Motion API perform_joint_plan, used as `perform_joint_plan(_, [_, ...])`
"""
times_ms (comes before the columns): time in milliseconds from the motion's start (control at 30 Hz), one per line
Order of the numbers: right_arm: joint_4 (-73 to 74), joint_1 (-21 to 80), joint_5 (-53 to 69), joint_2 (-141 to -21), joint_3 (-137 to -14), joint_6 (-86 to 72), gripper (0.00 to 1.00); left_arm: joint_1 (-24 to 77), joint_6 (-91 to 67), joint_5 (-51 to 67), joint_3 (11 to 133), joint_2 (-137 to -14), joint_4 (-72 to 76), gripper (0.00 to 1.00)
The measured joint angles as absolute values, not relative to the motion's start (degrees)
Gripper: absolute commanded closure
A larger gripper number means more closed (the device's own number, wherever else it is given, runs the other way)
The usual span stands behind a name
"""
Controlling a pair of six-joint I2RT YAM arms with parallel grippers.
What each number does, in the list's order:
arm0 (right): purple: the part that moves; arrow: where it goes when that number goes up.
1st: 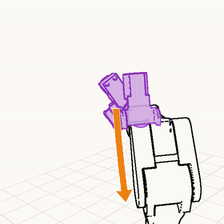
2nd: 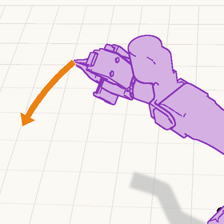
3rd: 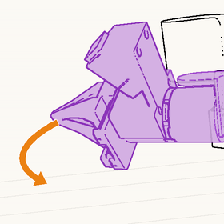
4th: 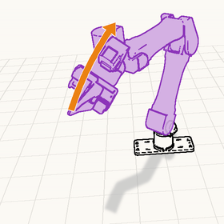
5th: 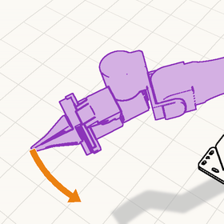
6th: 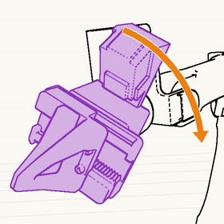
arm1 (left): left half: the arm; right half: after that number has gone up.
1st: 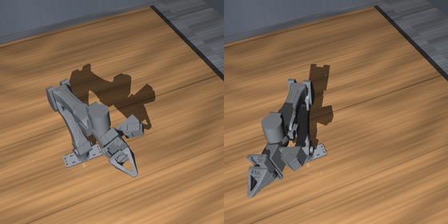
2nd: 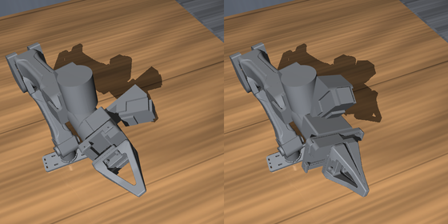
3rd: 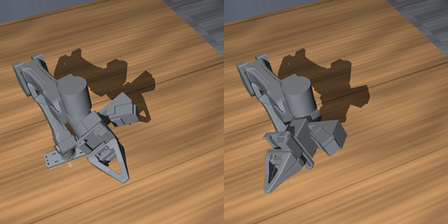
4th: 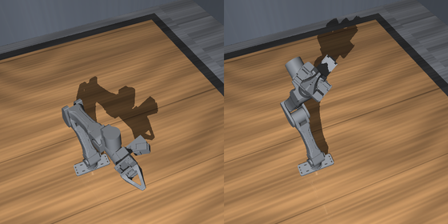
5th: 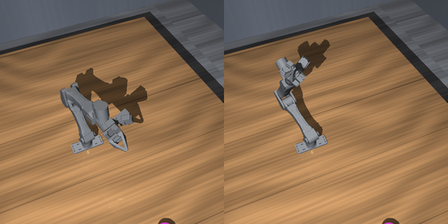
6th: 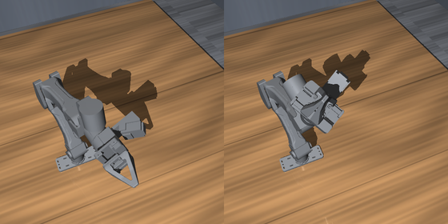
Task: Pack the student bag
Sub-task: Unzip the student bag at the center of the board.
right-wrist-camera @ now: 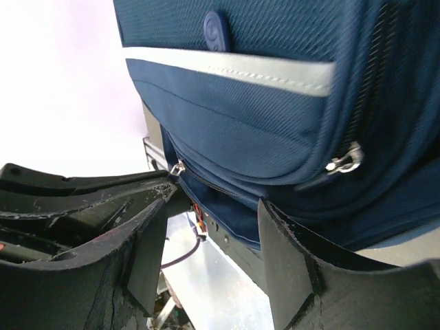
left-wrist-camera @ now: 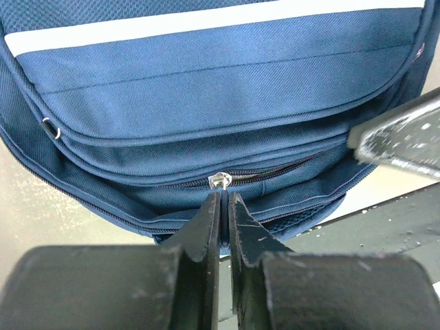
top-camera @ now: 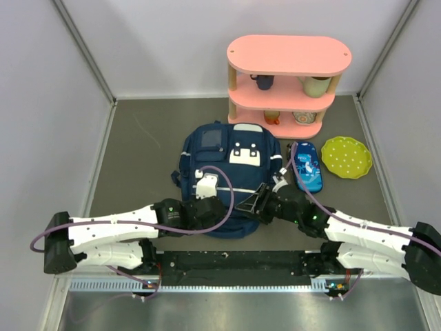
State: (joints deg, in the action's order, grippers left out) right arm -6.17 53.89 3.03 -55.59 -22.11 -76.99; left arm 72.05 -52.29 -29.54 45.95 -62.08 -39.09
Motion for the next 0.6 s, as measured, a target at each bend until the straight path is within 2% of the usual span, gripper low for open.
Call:
perform_joint_plan(467, [-8.2, 60.9, -3.7, -60.1, -22.3, -84.3, 0.47, 73.0, -50.4, -29.6, 47.7, -63.3, -38.3, 1.0])
perform_joint_plan(533, [-8.9, 61.3, -5.2, -60.5, -22.2, -85.6, 0.5, 73.4, -49.9, -29.6, 47.7, -63.3, -37.8, 1.0])
perform_joint_plan(600, [-10.8, 61.5, -6.7, -61.4, -21.6, -86.7, 0.63, 73.6, -49.5, -29.6, 47.7, -63.3, -37.0, 1.0])
